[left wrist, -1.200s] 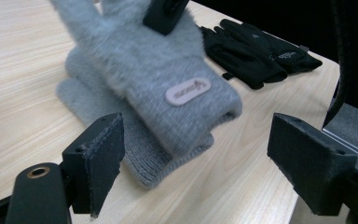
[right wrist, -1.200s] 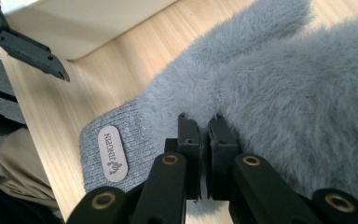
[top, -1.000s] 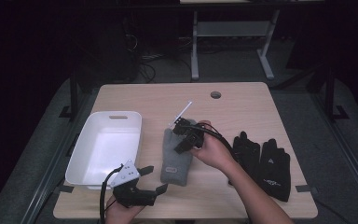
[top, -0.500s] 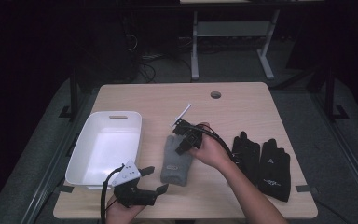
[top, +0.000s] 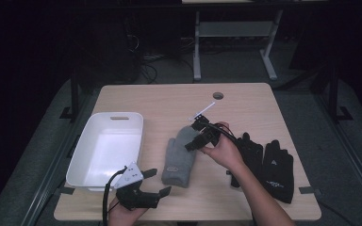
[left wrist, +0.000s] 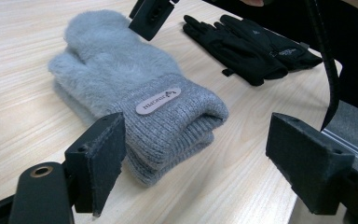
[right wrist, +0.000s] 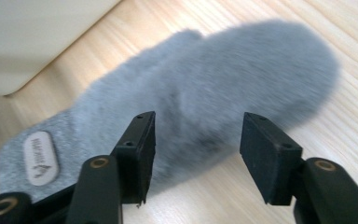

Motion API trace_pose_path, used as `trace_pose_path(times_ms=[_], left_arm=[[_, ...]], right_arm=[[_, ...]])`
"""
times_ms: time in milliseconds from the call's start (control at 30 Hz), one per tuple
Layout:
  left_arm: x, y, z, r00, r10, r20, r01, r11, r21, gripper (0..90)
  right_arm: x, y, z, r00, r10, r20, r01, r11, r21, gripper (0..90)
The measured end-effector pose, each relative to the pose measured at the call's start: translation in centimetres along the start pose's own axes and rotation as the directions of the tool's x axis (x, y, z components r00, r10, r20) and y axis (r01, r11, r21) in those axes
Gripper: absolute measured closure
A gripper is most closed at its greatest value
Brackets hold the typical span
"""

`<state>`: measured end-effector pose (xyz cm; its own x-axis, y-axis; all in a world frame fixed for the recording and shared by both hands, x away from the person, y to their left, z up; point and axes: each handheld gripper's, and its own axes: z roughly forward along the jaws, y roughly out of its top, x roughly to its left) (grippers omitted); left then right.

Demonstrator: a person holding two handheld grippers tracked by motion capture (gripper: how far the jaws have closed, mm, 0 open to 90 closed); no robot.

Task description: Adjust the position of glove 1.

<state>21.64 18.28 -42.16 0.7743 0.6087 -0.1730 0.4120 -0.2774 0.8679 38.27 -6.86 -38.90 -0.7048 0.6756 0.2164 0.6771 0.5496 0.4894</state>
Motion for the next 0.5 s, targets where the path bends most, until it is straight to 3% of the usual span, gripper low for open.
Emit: trace_pose_path(times_ms=[367,500], left_arm=[[0.0,0.0,0.2,1.0,0.003,0.003,-0.003,1.0,0.0,19.8],[-0.1,0.0,0.1,1.0,0.005,0.005,-0.005,1.0,0.002,19.9]], right_arm=[[-2.2,-0.6,0.4,0.9954,0.095,-0.008,-0.095,0.995,-0.028,37.7],[-3.0,-0.4,0.8,0.9877,0.156,-0.006,-0.156,0.986,-0.058,35.3]])
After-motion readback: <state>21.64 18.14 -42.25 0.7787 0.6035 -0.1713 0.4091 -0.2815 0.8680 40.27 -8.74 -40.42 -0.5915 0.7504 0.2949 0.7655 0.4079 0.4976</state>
